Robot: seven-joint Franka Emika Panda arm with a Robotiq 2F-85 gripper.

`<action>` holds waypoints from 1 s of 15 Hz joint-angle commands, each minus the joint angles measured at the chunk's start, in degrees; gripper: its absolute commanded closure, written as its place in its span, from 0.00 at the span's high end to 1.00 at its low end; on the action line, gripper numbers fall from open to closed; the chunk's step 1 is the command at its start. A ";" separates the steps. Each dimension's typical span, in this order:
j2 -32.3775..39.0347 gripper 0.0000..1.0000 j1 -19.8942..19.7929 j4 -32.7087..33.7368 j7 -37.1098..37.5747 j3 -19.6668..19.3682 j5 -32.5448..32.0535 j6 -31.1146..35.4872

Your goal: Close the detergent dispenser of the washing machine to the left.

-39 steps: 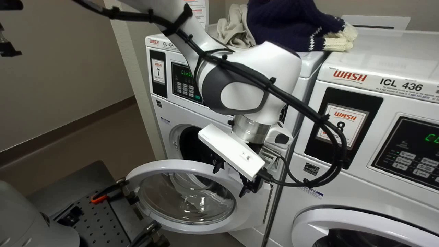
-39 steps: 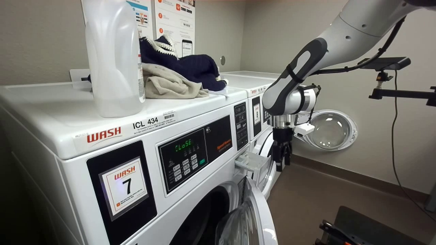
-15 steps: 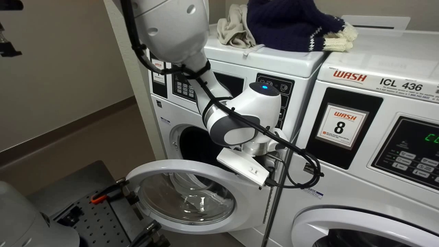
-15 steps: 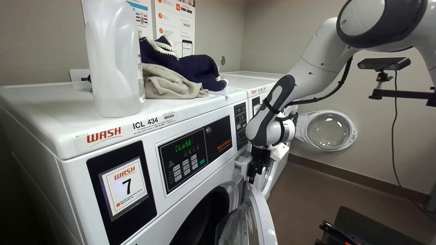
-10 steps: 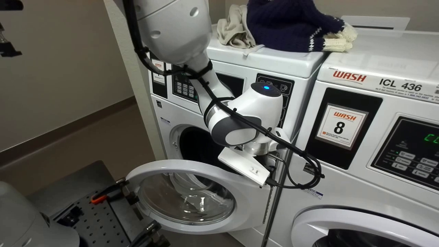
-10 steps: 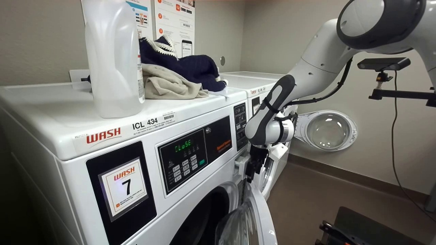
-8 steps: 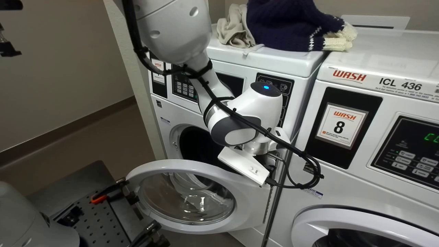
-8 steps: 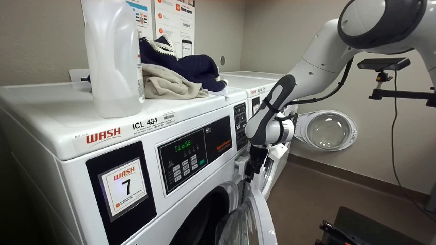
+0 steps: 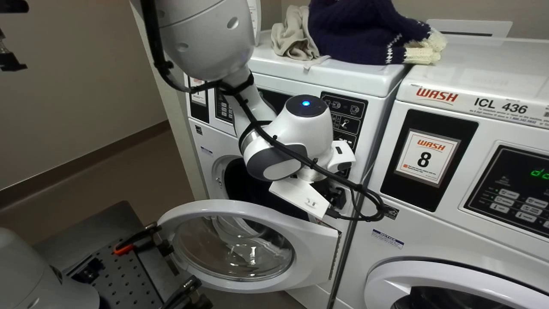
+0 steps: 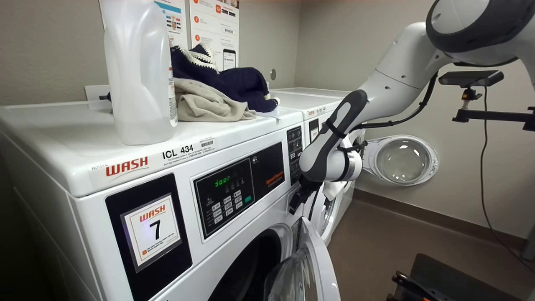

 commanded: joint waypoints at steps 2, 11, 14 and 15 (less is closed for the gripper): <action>-1.73 1.00 -9.80 -7.06 1.16 10.79 -6.95 13.09; -13.89 1.00 -22.12 -10.97 9.49 22.89 -9.36 -6.88; -21.42 1.00 -24.44 -11.03 10.11 27.15 -4.96 -21.18; -23.71 1.00 -24.87 -10.42 9.70 28.03 -3.45 -26.32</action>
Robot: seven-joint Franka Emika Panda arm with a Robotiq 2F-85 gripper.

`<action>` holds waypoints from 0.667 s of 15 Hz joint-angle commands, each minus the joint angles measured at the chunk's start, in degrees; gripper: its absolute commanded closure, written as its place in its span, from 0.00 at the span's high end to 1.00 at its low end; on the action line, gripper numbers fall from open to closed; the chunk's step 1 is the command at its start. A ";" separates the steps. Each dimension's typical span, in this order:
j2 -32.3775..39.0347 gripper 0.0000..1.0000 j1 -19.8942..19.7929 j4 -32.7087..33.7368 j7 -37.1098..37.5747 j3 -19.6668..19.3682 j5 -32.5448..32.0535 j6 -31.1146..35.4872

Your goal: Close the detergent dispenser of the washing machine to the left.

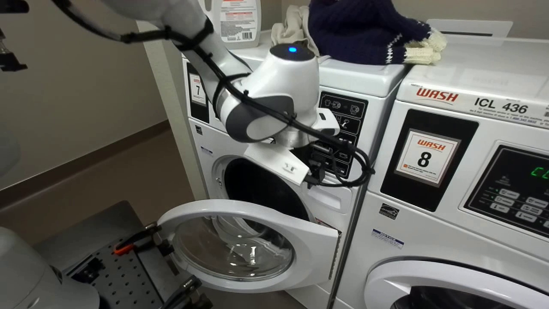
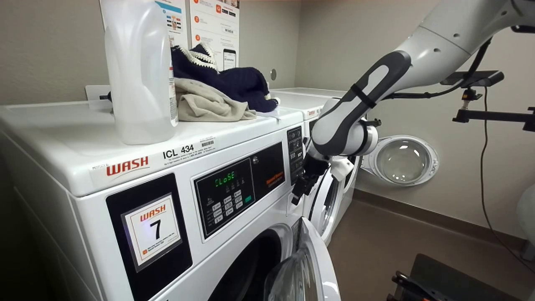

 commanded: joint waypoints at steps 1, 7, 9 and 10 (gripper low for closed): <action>-11.61 1.00 -2.36 -1.57 1.05 4.17 5.19 -16.26; -25.12 1.00 27.31 7.25 -2.31 -24.35 10.40 -43.11; -28.87 1.00 34.91 10.98 -1.81 -31.65 9.15 -48.78; -30.37 1.00 37.69 13.28 -1.48 -34.18 8.77 -51.49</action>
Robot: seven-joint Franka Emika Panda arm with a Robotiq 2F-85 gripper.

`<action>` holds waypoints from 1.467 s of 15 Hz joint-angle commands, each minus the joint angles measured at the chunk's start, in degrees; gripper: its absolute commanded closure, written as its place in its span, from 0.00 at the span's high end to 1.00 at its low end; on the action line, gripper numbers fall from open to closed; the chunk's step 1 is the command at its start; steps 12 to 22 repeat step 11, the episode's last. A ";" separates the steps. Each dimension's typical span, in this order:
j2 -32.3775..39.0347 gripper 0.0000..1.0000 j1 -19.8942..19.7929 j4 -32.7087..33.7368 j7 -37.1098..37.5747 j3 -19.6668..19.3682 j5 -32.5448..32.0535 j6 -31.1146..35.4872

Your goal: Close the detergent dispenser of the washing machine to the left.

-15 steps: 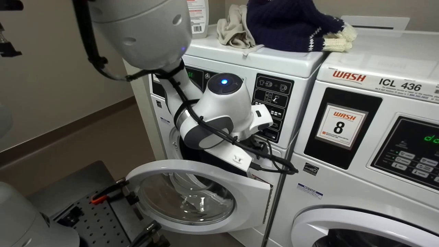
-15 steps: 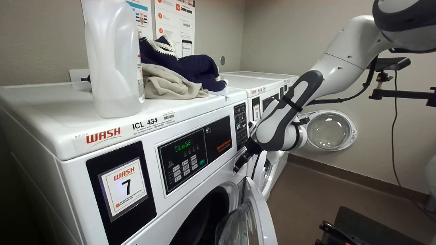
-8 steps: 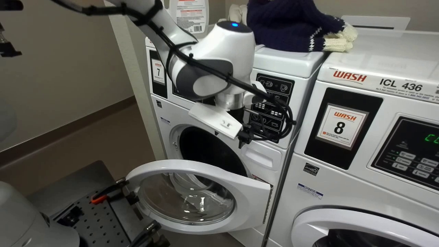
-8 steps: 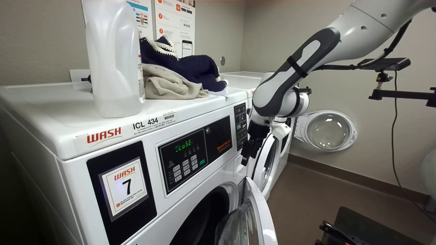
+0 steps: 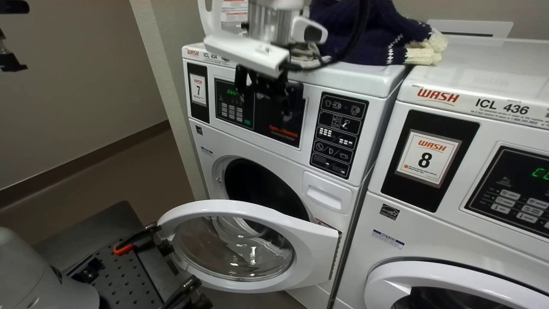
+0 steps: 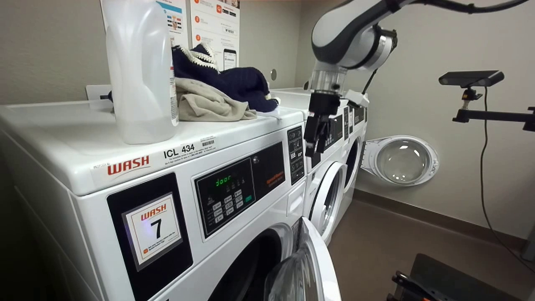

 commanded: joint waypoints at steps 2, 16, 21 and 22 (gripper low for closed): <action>-7.46 1.00 12.54 8.70 0.98 -11.31 -1.77 -11.56; -9.37 1.00 21.89 14.51 4.08 -14.55 -3.99 -12.32; -9.37 1.00 21.89 14.51 4.08 -14.55 -3.99 -12.32; -9.37 1.00 21.89 14.51 4.08 -14.55 -3.99 -12.32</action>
